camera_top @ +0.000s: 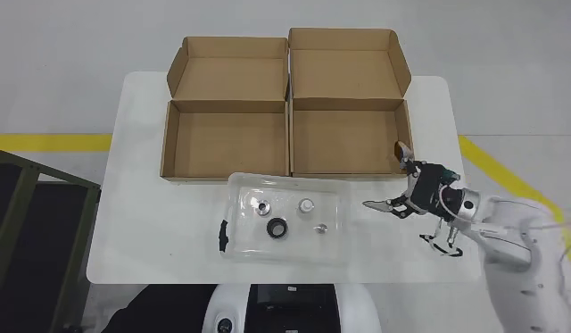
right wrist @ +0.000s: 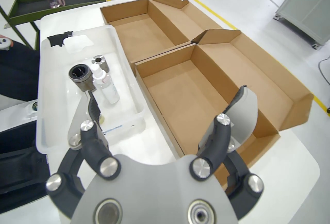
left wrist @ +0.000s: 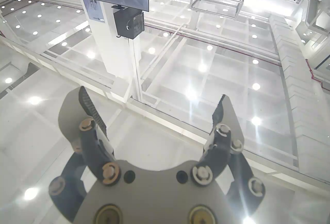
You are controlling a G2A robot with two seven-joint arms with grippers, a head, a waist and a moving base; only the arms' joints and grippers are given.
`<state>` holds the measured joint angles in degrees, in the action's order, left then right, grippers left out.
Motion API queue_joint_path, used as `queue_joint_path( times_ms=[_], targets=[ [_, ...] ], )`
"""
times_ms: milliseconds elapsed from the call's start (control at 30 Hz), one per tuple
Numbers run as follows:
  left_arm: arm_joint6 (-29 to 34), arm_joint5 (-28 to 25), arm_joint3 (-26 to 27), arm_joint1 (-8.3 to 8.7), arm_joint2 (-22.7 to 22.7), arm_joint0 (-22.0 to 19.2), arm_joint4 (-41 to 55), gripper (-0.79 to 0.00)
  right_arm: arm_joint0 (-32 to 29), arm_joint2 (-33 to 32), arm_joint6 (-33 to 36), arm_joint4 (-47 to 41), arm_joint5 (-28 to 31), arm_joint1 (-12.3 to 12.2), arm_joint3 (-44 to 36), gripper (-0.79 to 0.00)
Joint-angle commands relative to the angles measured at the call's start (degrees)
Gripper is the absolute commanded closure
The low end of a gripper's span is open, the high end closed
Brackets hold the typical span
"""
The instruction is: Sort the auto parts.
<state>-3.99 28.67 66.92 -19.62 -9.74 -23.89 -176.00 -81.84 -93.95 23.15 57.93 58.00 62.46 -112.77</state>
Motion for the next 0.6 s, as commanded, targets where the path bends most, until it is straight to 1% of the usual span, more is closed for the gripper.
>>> queue_joint_path(
  times_ms=[0,133,233,367,567],
  targets=[
    [0.00,0.00,0.00,0.00,0.00,0.00,0.00,-0.785,1.13,2.21,5.01,-3.04,0.00,-0.55,-0.47,-0.785],
    [0.00,0.00,0.00,0.00,0.00,0.00,0.00,-0.785,3.67,7.13,12.57,-7.40,0.00,-1.43,-1.04,-0.785],
    [0.00,0.00,0.00,0.00,0.00,0.00,0.00,-0.785,5.42,11.05,16.67,-8.85,0.00,-1.83,-1.41,-0.785],
    [0.00,0.00,0.00,0.00,0.00,0.00,0.00,-0.785,7.39,15.03,18.59,-8.52,0.00,-2.00,-1.57,-0.785],
    [0.00,0.00,0.00,0.00,0.00,0.00,0.00,-0.785,9.38,20.26,18.62,-4.33,-0.92,-1.94,-1.59,-0.785]
  ],
)
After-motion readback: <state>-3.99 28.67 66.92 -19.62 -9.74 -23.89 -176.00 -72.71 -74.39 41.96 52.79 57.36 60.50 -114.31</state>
